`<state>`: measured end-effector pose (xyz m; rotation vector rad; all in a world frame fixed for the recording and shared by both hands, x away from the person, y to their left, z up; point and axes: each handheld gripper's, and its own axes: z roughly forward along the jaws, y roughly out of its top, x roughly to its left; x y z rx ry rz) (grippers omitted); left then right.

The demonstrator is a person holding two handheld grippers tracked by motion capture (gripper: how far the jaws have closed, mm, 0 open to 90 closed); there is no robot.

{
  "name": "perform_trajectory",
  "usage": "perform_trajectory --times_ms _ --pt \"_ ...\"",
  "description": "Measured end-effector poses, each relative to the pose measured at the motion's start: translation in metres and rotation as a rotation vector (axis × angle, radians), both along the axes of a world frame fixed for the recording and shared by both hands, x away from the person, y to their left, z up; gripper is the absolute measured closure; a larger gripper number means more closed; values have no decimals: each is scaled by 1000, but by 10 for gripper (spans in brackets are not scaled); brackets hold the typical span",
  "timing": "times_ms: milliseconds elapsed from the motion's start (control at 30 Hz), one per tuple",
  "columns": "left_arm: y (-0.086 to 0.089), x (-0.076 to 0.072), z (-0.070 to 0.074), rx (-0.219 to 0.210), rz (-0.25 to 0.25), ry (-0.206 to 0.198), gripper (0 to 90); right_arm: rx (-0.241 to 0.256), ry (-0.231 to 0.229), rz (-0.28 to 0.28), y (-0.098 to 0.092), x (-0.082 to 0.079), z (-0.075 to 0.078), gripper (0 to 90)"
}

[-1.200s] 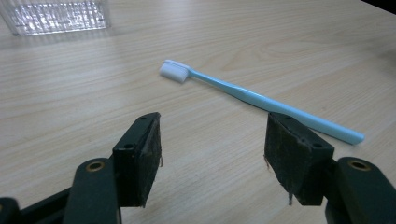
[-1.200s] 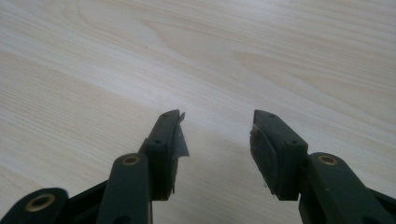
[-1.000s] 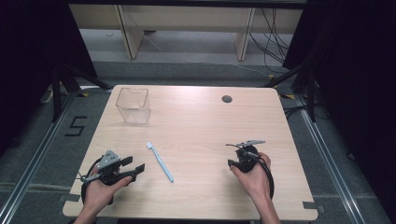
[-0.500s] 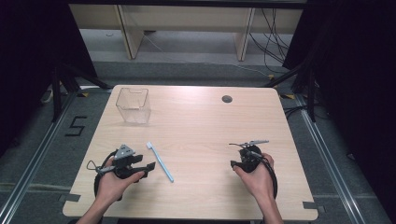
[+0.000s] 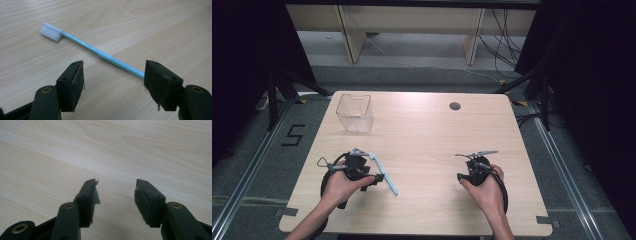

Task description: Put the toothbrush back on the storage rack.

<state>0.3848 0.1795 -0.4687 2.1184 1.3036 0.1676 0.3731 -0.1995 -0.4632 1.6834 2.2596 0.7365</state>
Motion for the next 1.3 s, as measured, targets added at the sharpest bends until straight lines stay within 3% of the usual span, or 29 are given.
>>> perform_trajectory --times_ms 33,100,133,267,400,500,533,600,667,767,933,967,1033,1300 --pt "-1 5 3 18 6 33 312 -3 -5 25 -1 1 -1 521" --pt "-3 8 4 29 5 52 311 2 -1 33 -1 1 -2 522" --pt "-7 10 4 46 6 86 311 -14 -3 36 -1 1 -3 521" --pt "-19 14 2 94 10 127 311 -10 1 38 -1 1 -3 521" --pt "-26 18 0 102 25 137 311 -16 2 36 -1 1 -3 521" --pt "-31 21 0 119 28 147 315 -11 1 42 -1 1 -4 522" --pt "-33 23 0 145 16 151 320 -11 -1 41 -2 1 -4 522" --pt "-35 24 -1 146 23 151 322 -5 13 23 -1 1 -3 522" --pt "-36 26 -2 155 15 155 325 1 8 41 -3 2 -4 522" --pt "-38 27 -4 161 17 162 326 -6 7 14 -2 1 -3 522" --pt "-41 29 -8 177 10 181 329 -15 6 35 -4 1 -4 522" --pt "-41 29 -9 182 4 176 332 -6 32 22 -3 0 -4 522" --pt "-44 30 -12 180 11 183 338 -7 14 38 -5 1 -6 521" --pt "-45 30 -13 204 -3 189 350 3 14 52 -6 1 -6 521"
